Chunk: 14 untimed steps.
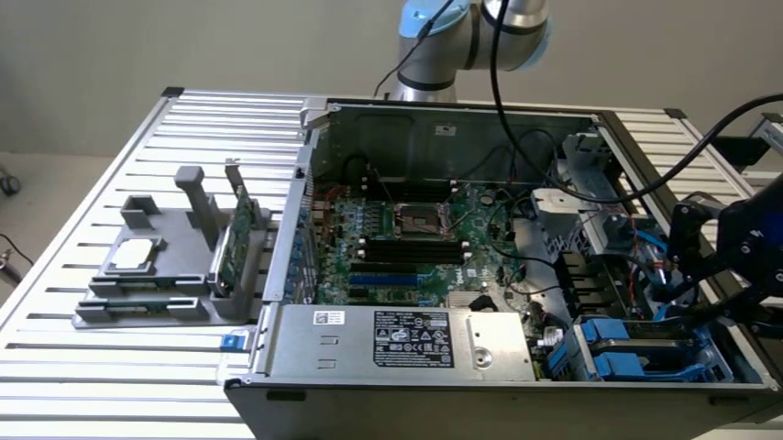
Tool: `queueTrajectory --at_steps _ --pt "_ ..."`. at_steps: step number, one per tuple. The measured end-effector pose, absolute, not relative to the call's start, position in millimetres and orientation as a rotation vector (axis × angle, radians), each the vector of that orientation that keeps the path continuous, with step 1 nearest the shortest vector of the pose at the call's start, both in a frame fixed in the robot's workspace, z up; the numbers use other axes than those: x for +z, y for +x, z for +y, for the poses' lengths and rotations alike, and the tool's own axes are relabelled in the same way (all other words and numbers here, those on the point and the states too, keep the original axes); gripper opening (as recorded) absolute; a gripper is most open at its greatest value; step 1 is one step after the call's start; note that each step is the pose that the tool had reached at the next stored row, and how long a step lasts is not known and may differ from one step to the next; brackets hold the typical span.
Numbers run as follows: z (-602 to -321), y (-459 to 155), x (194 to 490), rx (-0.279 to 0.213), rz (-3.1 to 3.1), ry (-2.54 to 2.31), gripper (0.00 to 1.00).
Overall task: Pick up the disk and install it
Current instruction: 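Insert the first disk wire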
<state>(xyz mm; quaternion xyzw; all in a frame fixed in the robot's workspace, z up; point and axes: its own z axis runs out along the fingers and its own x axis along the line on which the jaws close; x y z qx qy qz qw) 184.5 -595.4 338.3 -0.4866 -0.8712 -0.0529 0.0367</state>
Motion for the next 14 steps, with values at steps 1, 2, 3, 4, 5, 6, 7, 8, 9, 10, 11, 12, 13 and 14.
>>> queueTrajectory --at_steps 1,2,3,4,5,6,7,8,9,10,11,12,13,14 --pt "-595.3 184.7 338.1 -0.163 -2.675 -1.494 0.34" --pt "-595.3 184.8 338.0 -0.164 -2.674 -1.494 0.34" --pt "-595.2 184.9 337.9 -0.164 -2.674 -1.494 0.31" --pt "-595.2 185.0 337.8 -0.164 -2.674 -1.494 0.31" --pt "-595.1 185.0 337.8 -0.164 -2.674 -1.494 0.25" --pt "-595.0 185.0 337.9 -0.164 -2.674 -1.494 0.18" --pt "-594.9 185.0 337.9 -0.164 -2.674 -1.494 0.18" --pt "-594.9 184.9 337.9 -0.164 -2.674 -1.494 0.18" --pt "-594.8 184.9 338.0 -0.164 -2.674 -1.494 0.18" --pt "-594.7 184.7 338.1 -0.163 -2.673 -1.494 0.18" --pt "-594.7 184.5 338.3 -0.161 -2.672 -1.493 0.18" --pt "-594.7 184.0 338.9 -0.158 -2.669 -1.492 0.18" --pt "-594.7 183.4 339.6 -0.154 -2.665 -1.490 0.18" --pt "-594.7 182.5 340.5 -0.151 -2.661 -1.489 0.18"
